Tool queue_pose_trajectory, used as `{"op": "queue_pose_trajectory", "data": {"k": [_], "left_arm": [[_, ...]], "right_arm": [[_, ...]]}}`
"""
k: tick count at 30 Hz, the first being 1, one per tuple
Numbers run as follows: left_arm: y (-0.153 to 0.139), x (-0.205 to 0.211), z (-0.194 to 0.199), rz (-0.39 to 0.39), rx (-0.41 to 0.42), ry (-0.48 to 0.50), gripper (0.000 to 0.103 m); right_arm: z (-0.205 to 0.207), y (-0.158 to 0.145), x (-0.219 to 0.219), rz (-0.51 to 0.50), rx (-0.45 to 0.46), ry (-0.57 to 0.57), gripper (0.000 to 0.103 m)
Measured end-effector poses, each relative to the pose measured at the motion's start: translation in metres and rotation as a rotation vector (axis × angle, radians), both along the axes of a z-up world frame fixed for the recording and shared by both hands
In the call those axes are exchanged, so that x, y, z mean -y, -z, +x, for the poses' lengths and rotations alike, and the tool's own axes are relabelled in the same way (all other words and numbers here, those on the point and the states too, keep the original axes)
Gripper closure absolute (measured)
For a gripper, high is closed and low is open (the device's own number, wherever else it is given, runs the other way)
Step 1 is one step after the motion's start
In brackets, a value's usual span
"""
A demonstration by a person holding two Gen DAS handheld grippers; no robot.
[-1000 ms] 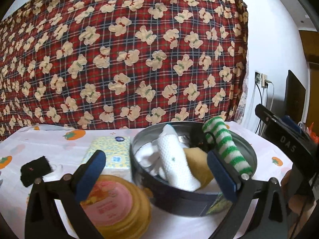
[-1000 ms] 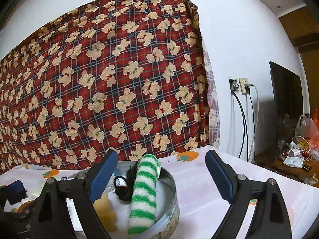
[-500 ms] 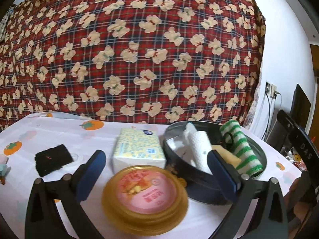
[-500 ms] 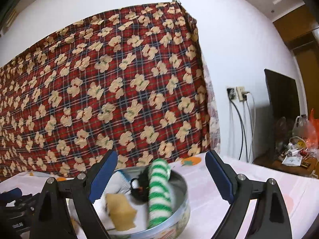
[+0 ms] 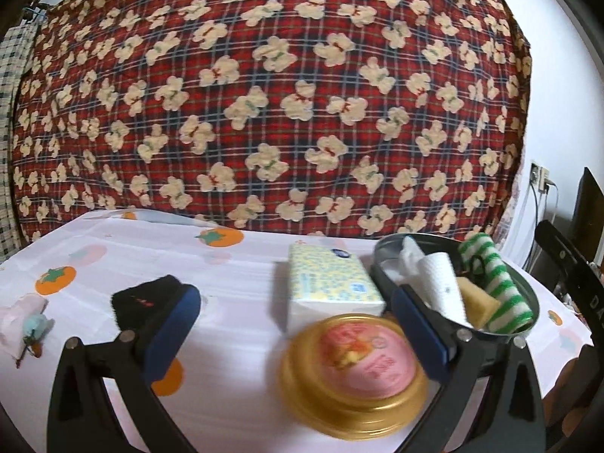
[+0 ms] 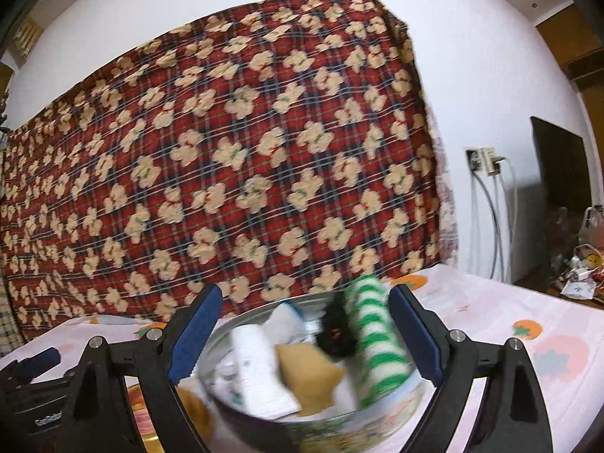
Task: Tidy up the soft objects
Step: 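Withdraw both open tools from the bin, then grasp the black fuzzy pad on the table with the left tool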
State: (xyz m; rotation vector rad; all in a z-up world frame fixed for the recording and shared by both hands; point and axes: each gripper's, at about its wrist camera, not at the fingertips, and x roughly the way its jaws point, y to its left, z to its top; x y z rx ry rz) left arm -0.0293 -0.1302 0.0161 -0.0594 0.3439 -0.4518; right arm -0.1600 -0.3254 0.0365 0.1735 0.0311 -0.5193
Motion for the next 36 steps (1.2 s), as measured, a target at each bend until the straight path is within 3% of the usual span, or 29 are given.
{"op": "queue_pose_trajectory", "data": {"k": [17,22,27,36], "left_arm": [[0.008,-0.093,0.049,-0.001,-0.075,-0.183,0.0],[0.014,-0.128,0.068,-0.036,-0.14,-0.249,0.0],[0.016,-0.155,0.082,-0.012,-0.15,-0.355,0.001],[0.021,-0.186,0.102,-0.042,-0.192,-0.404,0.001]], "right_arm": [[0.045,0.005,-0.084,0.003,-0.051,-0.173,0.012],[0.061,0.008,-0.103,0.021,-0.088,-0.227,0.012],[0.082,0.012,-0.125,0.011,-0.141,-0.271,0.012],[0.119,0.023,-0.174,-0.033,-0.296,-0.472,0.012]]}}
